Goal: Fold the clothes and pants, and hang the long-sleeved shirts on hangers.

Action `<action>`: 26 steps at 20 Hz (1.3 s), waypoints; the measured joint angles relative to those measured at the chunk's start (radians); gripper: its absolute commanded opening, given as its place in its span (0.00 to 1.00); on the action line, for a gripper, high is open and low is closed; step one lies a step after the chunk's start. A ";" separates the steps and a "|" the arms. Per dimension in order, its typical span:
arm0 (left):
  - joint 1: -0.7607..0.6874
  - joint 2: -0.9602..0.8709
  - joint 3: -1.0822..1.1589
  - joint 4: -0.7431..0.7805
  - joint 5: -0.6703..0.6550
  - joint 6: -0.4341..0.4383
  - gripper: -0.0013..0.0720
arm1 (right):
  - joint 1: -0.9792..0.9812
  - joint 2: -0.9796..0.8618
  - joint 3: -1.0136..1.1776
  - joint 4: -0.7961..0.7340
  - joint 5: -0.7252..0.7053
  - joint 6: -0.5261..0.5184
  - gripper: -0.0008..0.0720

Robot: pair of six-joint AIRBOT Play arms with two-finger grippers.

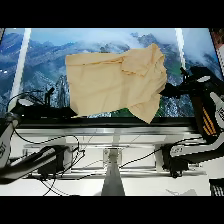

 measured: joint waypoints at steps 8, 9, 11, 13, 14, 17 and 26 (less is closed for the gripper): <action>-0.012 -0.139 0.053 -0.022 0.030 0.106 0.04 | 0.000 0.002 0.012 0.002 0.098 -0.052 0.02; -0.012 -0.139 0.079 -0.016 0.036 0.109 0.04 | 0.000 0.008 0.023 0.002 0.116 -0.053 0.02; -0.011 -0.128 0.150 -0.004 0.011 0.113 0.04 | 0.000 0.029 0.053 0.001 0.150 -0.055 0.02; -0.012 -0.098 0.244 -0.022 -0.060 0.112 0.04 | 0.000 0.077 0.103 0.002 0.183 -0.056 0.02; -0.012 -0.075 0.305 -0.020 -0.085 0.102 0.04 | 0.000 0.109 0.130 0.002 0.195 -0.056 0.02; -0.012 0.020 0.513 -0.030 -0.138 0.092 0.04 | 0.000 0.245 0.231 0.005 0.218 -0.057 0.02; 0.014 0.461 0.935 -0.039 0.232 0.079 0.04 | 0.000 0.759 0.581 0.111 0.059 -0.057 0.02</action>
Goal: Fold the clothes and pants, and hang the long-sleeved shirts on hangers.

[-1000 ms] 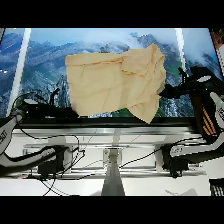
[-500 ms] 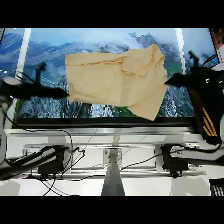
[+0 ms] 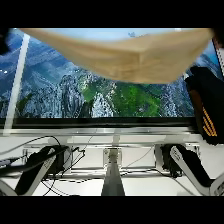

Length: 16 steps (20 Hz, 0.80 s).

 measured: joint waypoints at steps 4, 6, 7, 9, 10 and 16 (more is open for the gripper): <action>0.003 0.163 0.026 0.016 0.204 0.000 0.04 | 0.000 0.181 0.072 0.014 -0.128 0.000 0.02; 0.003 0.204 0.031 0.032 0.249 0.000 0.04 | 0.000 0.226 0.084 0.004 -0.151 -0.002 0.02; 0.003 0.211 0.031 0.039 0.264 -0.009 0.04 | 0.000 0.235 0.084 -0.011 -0.154 -0.002 0.02; 0.003 0.192 0.032 0.048 0.273 -0.051 0.04 | 0.000 0.226 0.069 -0.035 -0.160 -0.002 0.02; 0.003 0.162 0.032 0.050 0.259 -0.079 0.04 | 0.000 0.204 0.054 -0.048 -0.157 -0.001 0.02; 0.003 -0.222 0.032 0.065 -0.016 -0.151 0.04 | 0.017 -0.094 -0.071 -0.010 -0.055 0.064 0.02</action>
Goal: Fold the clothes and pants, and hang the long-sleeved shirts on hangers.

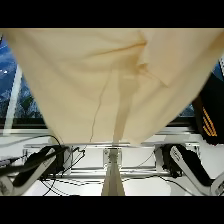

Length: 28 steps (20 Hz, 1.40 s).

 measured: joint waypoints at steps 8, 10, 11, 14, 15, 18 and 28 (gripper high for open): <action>-0.080 -0.480 0.000 -0.018 -0.006 -0.014 0.04 | 0.191 -0.501 -0.050 -0.016 -0.159 0.016 0.02; -0.105 -0.525 0.001 -0.020 0.052 -0.014 0.04 | 0.211 -0.568 -0.053 -0.044 -0.270 0.025 0.02; -0.115 -0.538 0.002 -0.023 0.073 -0.014 0.04 | 0.214 -0.588 -0.053 -0.049 -0.310 0.031 0.02; -0.132 -0.563 0.002 -0.009 0.076 -0.019 0.04 | 0.206 -0.623 -0.054 -0.079 -0.357 0.043 0.02; -0.135 -0.572 0.002 -0.003 0.054 -0.026 0.04 | 0.204 -0.629 -0.054 -0.102 -0.346 0.045 0.02; -0.144 -0.612 0.002 0.017 -0.066 -0.056 0.03 | 0.202 -0.639 -0.067 -0.199 -0.241 0.048 0.02; -0.201 -0.632 -0.079 0.306 -0.224 -0.238 0.03 | 0.200 -0.644 -0.094 -0.452 0.074 0.095 0.69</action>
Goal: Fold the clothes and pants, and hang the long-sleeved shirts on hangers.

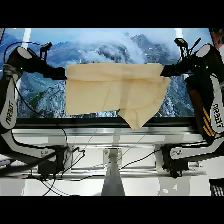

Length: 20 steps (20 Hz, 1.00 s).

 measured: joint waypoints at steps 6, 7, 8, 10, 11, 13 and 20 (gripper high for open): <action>-0.121 0.074 -0.036 0.324 0.154 -0.173 0.03 | 0.000 0.009 -0.001 0.007 0.026 0.039 0.60; -0.142 0.093 -0.039 0.391 0.178 -0.205 0.03 | 0.000 0.015 -0.001 0.005 0.029 0.042 0.53; -0.160 0.115 -0.040 0.450 0.201 -0.233 0.03 | 0.000 0.023 -0.001 -0.002 0.031 0.045 0.52; -0.179 0.157 -0.049 0.523 0.235 -0.270 0.04 | 0.000 0.046 -0.001 -0.028 0.034 0.048 0.53; -0.179 0.177 -0.064 0.546 0.246 -0.280 0.04 | 0.000 0.061 -0.001 -0.048 0.035 0.048 0.53; -0.166 0.209 -0.119 0.573 0.262 -0.298 0.72 | -0.008 0.095 -0.001 -0.080 0.042 0.048 0.53; -0.140 0.272 -0.262 0.557 0.207 -0.308 0.86 | -0.100 0.197 -0.004 -0.131 0.106 0.033 0.53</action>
